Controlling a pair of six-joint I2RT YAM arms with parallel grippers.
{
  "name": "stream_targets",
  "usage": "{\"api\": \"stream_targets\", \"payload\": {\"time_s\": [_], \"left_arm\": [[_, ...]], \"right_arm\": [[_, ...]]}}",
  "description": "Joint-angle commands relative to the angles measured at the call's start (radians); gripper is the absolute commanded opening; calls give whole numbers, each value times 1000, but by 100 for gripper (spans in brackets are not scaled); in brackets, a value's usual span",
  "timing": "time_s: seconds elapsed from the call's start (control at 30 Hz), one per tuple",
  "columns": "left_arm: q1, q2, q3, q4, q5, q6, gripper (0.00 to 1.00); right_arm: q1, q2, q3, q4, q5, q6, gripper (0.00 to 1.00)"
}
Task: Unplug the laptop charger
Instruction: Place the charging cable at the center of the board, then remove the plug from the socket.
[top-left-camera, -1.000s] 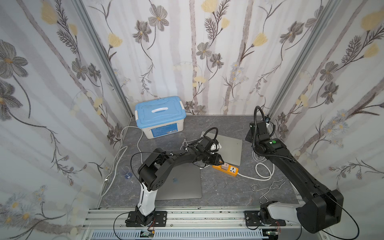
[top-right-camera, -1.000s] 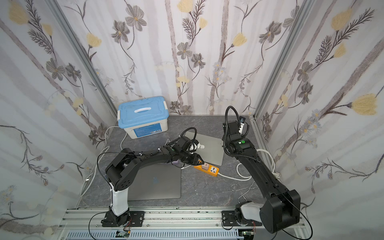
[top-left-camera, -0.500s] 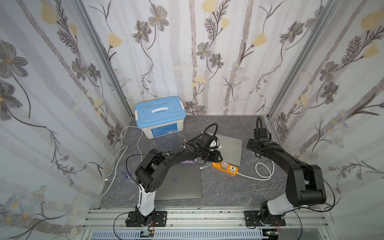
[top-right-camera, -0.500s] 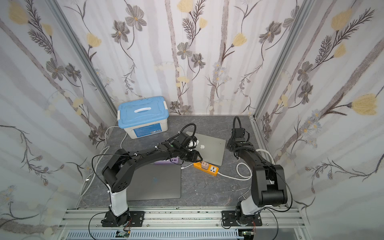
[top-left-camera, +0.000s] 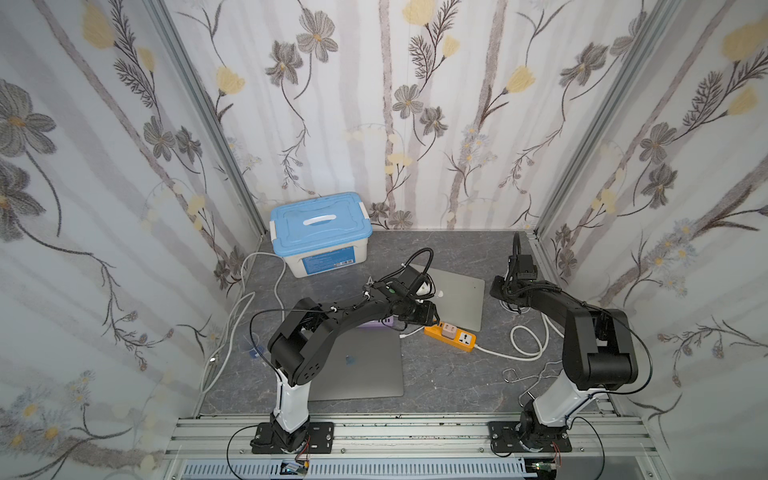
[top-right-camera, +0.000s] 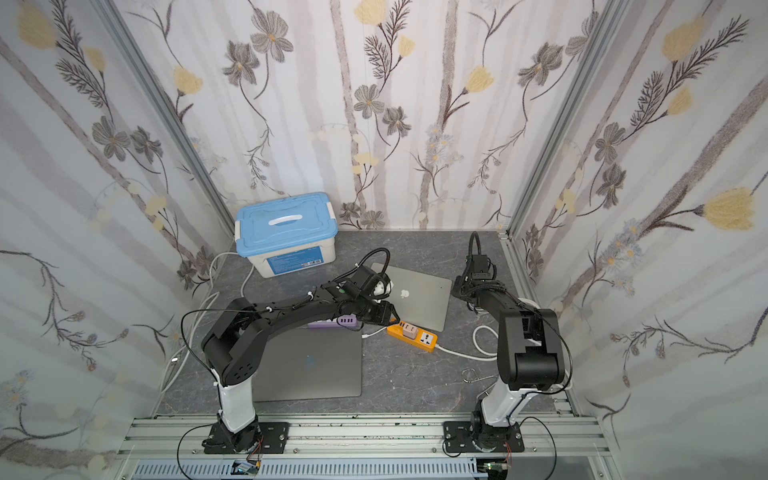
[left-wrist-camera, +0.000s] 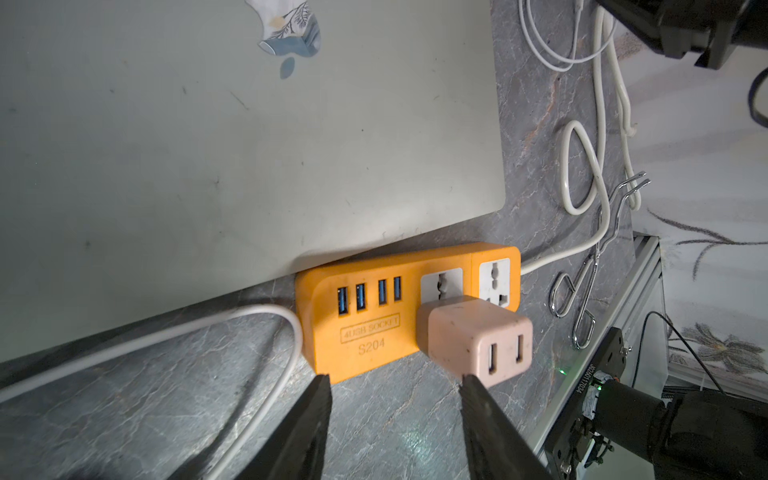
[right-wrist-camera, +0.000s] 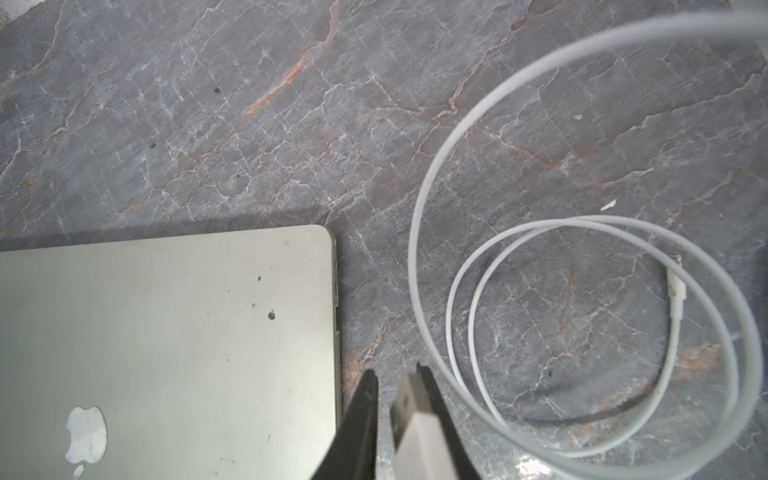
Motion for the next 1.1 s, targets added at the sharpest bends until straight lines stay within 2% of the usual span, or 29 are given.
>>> {"api": "stream_targets", "payload": {"time_s": [0.0,0.2,0.4,0.57,0.67,0.77,0.9,1.07], "left_arm": [[1,-1,-9,20,-9,2,54],[1,-15,-27,41,-10,-7,54],[1,-2,-9,28,-30,-13,53],[1,38,39,3,-67,-20,53],[2,59,63,-30,-102,-16,52],[6,75,63,-36,-107,-14,52],[10,98,59,-23,-91,-22,52],[12,111,47,-16,-74,-36,52]], "right_arm": [[-1,-32,-24,39,15,-27,22],[-1,-138,-68,43,13,-47,27],[24,-307,-133,72,-83,-94,30],[142,-388,-203,72,-119,-164,31],[205,-456,-287,116,-195,-199,32],[244,-525,-359,150,-269,-236,39],[305,-596,-418,175,-348,-322,57],[375,-642,-412,144,-332,-402,61]]}}
